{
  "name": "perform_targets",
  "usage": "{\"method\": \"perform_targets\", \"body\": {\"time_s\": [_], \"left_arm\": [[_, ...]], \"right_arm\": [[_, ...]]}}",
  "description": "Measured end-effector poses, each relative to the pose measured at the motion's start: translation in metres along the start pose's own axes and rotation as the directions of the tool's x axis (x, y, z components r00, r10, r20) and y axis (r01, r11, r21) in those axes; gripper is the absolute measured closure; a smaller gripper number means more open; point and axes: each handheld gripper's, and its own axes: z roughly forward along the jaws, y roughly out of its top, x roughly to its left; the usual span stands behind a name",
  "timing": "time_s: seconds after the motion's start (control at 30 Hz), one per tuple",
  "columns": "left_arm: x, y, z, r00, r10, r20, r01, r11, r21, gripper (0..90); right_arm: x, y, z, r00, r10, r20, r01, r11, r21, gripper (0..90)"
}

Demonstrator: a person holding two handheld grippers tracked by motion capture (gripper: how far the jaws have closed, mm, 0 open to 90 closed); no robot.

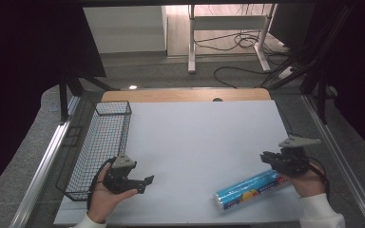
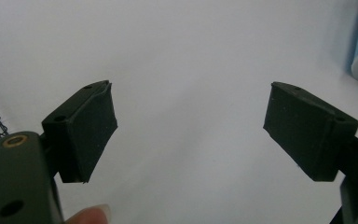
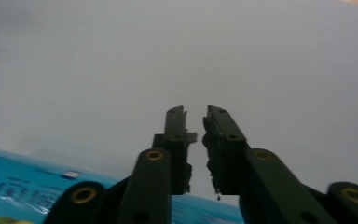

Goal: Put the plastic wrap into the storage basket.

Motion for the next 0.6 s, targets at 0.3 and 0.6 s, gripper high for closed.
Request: {"method": "perform_targets", "body": {"time_s": [0.3, 0.6], "left_arm": [[-0.003, 0.001, 0.001, 0.9999, 0.012, 0.009, -0.012, 0.9999, 0.007, 16.2], [-0.006, 0.001, 0.002, 0.9998, 0.017, 0.01, -0.017, 0.9998, 0.014, 16.2]], "right_arm": [[-0.058, -0.024, -0.033, 0.9756, 0.098, 0.196, -0.102, 0.9947, 0.01, 89.2], [-0.099, -0.062, -0.026, 0.9354, 0.165, 0.313, -0.212, 0.9694, 0.123, 89.3]]}}
